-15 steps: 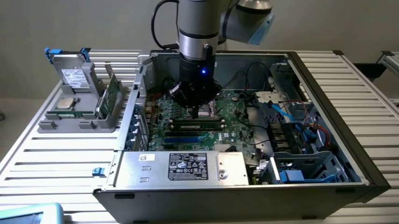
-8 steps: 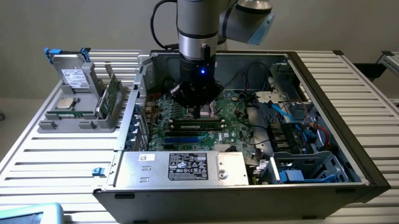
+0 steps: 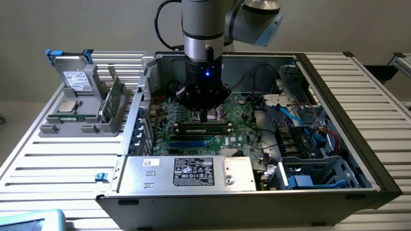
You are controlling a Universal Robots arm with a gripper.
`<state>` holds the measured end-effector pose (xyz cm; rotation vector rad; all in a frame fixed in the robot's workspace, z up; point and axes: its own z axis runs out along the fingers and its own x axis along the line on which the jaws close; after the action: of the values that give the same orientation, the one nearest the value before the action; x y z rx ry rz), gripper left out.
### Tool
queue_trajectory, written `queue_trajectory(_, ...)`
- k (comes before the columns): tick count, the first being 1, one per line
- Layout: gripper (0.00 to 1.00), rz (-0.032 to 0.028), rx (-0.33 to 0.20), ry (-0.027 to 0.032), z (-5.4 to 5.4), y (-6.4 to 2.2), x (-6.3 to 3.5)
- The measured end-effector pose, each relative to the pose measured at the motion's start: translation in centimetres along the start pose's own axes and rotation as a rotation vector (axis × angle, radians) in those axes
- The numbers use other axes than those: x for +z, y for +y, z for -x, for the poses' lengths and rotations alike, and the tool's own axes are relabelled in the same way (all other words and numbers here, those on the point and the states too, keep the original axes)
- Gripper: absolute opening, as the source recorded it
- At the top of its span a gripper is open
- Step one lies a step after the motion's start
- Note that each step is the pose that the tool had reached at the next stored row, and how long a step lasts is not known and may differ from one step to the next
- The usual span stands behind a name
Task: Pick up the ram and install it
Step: 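Press down the ram until it locks into place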
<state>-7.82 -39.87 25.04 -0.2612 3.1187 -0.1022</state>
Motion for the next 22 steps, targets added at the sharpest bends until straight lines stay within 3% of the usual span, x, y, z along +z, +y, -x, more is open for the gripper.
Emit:
queue_trajectory(10, 0.11, -0.0013, 0.119, 0.0059, 0.01, 0.00, 0.00)
queue_trajectory(15, 0.11, -0.0061, 0.143, 0.0022, 0.02, 0.00, 0.01)
queue_trajectory(22, 0.11, -0.0062, 0.143, 0.0033, 0.01, 0.00, 0.00)
